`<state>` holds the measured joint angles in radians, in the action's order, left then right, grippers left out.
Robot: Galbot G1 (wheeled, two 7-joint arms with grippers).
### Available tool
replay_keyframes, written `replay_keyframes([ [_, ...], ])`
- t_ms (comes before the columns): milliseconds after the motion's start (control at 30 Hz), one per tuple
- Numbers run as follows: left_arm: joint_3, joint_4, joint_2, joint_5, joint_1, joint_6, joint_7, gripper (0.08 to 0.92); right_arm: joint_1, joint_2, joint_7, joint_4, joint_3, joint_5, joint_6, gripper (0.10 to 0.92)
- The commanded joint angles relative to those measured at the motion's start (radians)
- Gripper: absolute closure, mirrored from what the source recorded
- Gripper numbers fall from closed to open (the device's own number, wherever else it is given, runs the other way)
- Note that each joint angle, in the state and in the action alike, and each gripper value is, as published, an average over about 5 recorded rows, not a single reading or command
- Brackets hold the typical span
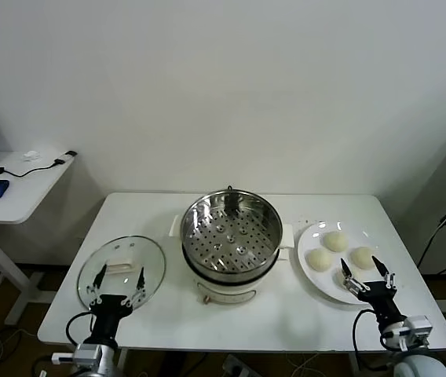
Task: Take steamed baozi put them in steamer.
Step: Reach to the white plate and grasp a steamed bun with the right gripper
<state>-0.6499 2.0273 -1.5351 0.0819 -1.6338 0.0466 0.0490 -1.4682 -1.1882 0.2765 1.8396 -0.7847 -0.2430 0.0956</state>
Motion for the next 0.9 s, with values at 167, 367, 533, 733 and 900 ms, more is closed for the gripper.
replay_keyframes([
  [167,0.012,0.015,0.006,-0.005,-0.023,0.0,-0.006,0.177,0.072,0.313,0.188,-0.034,0.017,0.114,0.181,0.203],
  [367,0.02,0.021,0.011,-0.009,-0.056,0.01,-0.009,0.177,0.239,0.663,0.487,-0.212,0.161,0.178,0.148,0.203],
  [533,0.023,0.026,0.019,-0.017,-0.06,0.006,-0.015,0.177,0.621,0.803,0.665,-0.408,0.505,0.261,0.047,0.203],
  [733,0.031,0.027,0.015,-0.021,-0.063,0.003,-0.014,0.177,1.204,0.768,0.825,-0.618,1.076,0.355,-0.038,0.203],
  [900,0.029,0.021,0.012,-0.025,-0.057,-0.003,-0.015,0.177,1.484,0.627,0.897,-0.819,1.35,0.451,-0.119,0.203],
])
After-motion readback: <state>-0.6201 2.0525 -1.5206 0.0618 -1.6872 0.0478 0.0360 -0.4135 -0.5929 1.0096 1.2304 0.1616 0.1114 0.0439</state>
